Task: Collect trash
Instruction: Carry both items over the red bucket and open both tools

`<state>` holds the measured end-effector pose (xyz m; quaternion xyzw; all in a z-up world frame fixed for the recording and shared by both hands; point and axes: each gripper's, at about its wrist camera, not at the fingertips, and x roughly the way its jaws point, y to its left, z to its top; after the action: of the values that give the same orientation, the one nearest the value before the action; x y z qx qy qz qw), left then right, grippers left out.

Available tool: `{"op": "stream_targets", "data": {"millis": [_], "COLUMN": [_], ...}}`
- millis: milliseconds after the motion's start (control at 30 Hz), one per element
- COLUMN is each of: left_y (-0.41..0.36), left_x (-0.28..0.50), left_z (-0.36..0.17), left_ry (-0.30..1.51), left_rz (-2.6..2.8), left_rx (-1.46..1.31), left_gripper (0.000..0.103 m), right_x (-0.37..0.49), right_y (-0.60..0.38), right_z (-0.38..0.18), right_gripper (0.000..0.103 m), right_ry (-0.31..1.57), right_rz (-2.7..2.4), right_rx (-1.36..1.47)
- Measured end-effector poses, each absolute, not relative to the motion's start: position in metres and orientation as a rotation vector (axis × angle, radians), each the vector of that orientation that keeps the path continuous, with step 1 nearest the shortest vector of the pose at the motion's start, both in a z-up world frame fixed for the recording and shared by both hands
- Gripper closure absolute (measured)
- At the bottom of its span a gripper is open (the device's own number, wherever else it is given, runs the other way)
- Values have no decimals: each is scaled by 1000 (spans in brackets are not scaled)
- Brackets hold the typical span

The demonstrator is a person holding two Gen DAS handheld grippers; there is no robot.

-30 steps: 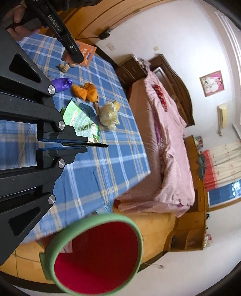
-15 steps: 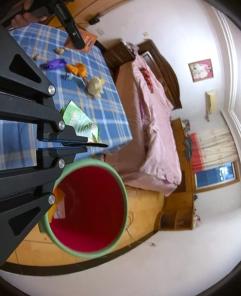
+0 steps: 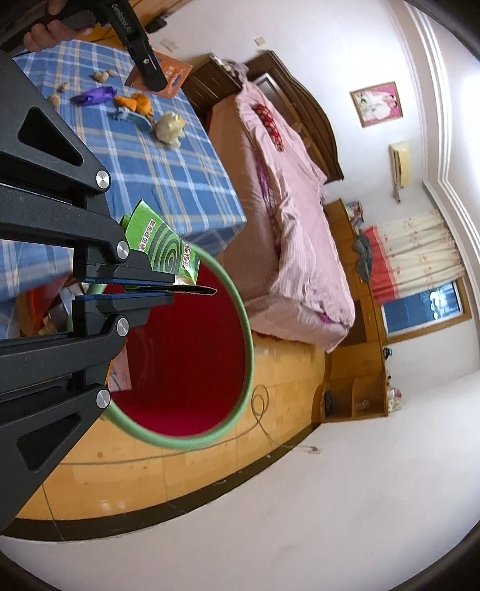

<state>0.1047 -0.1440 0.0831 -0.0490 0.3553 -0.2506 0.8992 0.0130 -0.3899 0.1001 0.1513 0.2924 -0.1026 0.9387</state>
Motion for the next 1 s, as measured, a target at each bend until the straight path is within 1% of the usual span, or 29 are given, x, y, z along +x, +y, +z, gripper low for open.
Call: {"op": "stream_targets", "data": {"millis": [233, 733, 1000], "left_y": [-188, -292, -325], "left_x": [111, 133, 146], "left_z": [78, 44, 26], "left_ry": [753, 816, 875], "left_rz": [-586, -727, -760], "left_rx": [-41, 80, 107], "left_gripper": [53, 52, 52], "right_x": [12, 26, 29], "right_y": [-415, -469, -487], "right_z": [89, 51, 36], "right_gripper": [100, 100, 97], "right_ry": [603, 658, 678], "right_rz": [-255, -333, -349], "right_rx": [340, 407, 412]}}
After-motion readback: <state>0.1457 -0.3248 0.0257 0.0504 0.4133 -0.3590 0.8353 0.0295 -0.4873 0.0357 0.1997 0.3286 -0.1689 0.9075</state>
